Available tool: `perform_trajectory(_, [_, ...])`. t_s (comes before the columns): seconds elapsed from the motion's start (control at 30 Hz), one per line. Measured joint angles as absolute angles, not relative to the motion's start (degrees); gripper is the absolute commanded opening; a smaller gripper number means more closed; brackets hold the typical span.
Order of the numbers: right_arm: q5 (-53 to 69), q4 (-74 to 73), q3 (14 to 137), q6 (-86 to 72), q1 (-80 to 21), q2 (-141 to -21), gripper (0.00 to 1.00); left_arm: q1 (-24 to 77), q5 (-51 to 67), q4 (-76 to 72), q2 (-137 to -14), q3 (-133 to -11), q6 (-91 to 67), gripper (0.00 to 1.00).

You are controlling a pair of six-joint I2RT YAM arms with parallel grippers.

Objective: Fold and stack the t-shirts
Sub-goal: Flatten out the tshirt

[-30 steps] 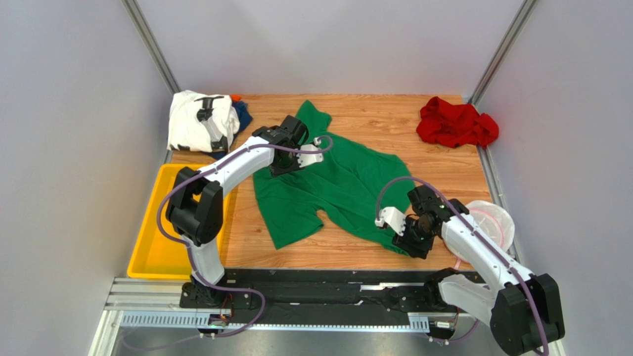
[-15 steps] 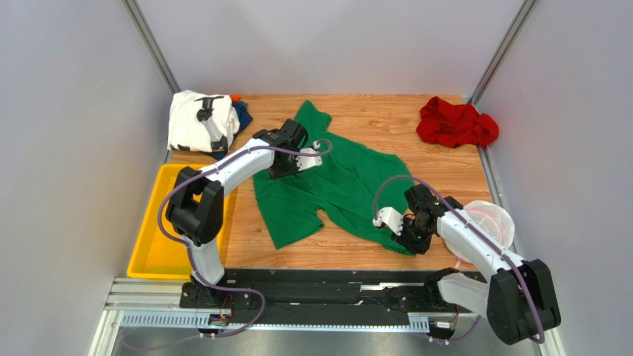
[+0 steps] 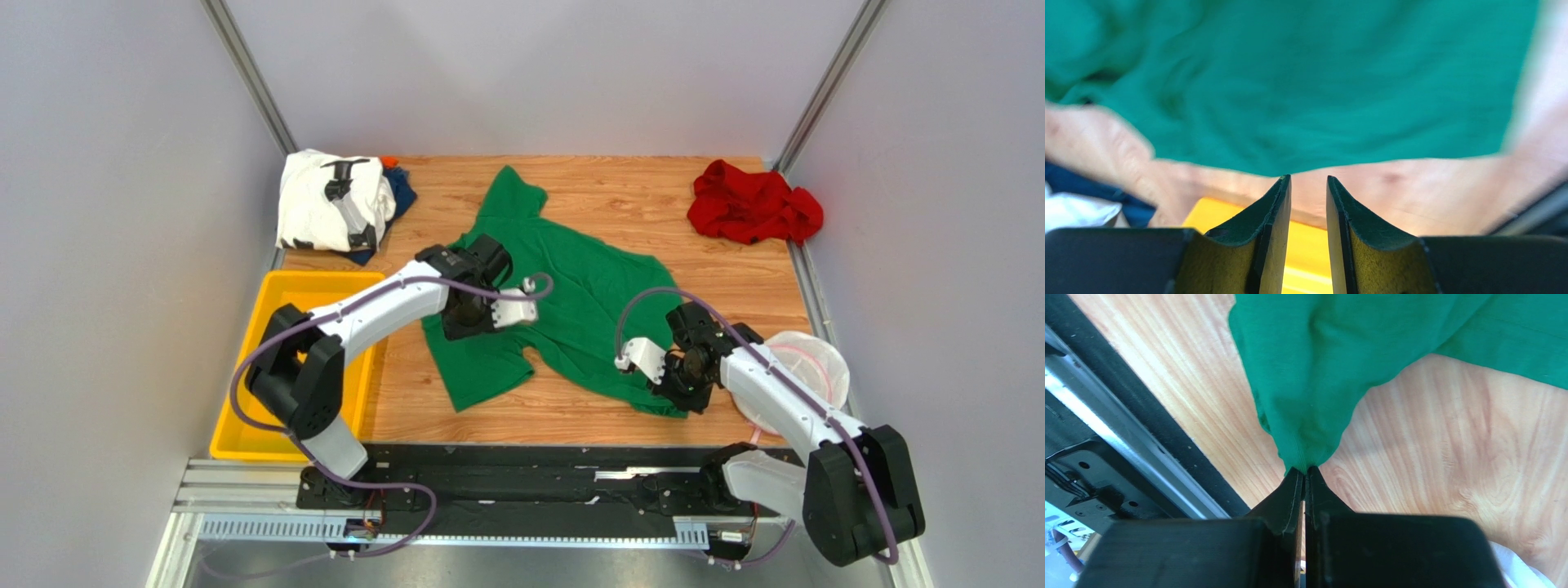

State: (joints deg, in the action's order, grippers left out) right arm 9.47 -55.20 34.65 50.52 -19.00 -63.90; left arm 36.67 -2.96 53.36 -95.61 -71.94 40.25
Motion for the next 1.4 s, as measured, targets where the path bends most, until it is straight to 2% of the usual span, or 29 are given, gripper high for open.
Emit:
perform_trajectory(0.2, [7.68, -52.97, 37.87, 48.90, -19.00, -68.71, 0.00, 48.12, 2.57, 55.53, -89.58, -64.29, 37.30, 0.37])
perform_trajectory(0.53, [4.25, -50.17, 42.11, 47.81, -19.00, -72.47, 0.00, 49.23, 5.41, 53.08, -88.51, -54.43, 33.65, 0.38])
perform_trajectory(1.13, [1.52, -49.84, 43.68, 46.46, -19.00, -72.88, 0.00, 51.99, 7.60, 45.54, -91.42, -51.64, 30.30, 0.40])
perform_trajectory(1.3, [1.52, -49.84, 43.66, 46.46, -19.00, -72.12, 0.00, 51.99, 7.51, 45.25, -91.66, -51.57, 30.33, 0.33])
perform_trajectory(1.4, [1.50, -49.82, 43.62, 46.46, -19.00, -71.68, 0.00, 51.99, 6.94, 44.84, -91.79, -51.53, 30.52, 0.18])
